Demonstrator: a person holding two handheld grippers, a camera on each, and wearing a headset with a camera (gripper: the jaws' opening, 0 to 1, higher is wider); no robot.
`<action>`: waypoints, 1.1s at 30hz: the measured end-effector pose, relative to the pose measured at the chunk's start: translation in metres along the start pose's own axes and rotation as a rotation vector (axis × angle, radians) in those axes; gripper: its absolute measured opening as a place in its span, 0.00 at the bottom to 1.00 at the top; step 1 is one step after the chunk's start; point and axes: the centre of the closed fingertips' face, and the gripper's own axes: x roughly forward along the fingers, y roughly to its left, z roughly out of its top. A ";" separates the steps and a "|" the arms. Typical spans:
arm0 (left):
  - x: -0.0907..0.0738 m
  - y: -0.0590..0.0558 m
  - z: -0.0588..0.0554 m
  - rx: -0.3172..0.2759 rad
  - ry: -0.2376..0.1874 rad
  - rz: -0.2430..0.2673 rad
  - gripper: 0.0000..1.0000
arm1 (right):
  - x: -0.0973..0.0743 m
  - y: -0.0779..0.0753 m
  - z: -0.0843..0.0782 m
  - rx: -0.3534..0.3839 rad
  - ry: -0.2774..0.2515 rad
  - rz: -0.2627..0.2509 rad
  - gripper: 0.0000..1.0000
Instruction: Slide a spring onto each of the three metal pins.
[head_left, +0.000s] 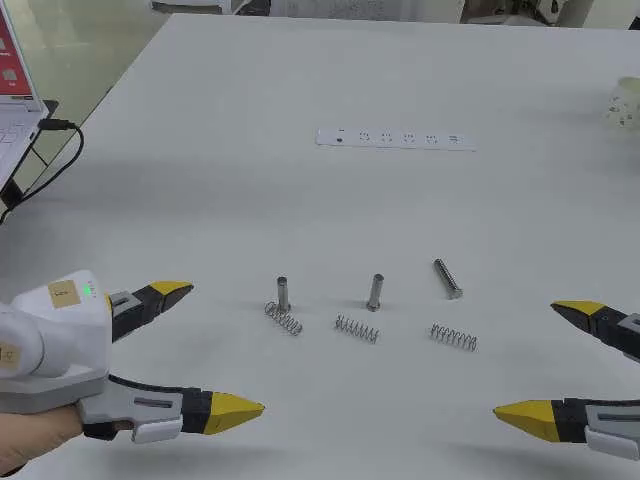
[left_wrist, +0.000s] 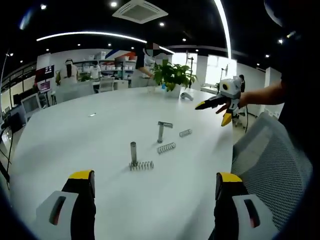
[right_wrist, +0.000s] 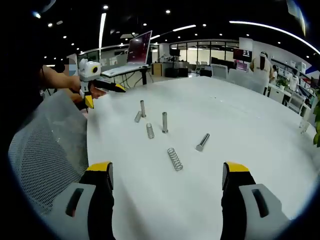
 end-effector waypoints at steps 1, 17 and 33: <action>0.000 0.000 0.000 -0.001 0.000 0.000 0.97 | 0.000 0.000 0.000 -0.001 0.001 0.000 0.88; -0.002 -0.001 -0.002 0.002 0.000 0.007 0.97 | -0.002 0.003 0.001 0.000 -0.001 -0.003 0.88; -0.001 0.004 0.002 0.007 -0.006 0.011 0.98 | 0.001 -0.003 0.007 -0.003 -0.012 -0.011 0.88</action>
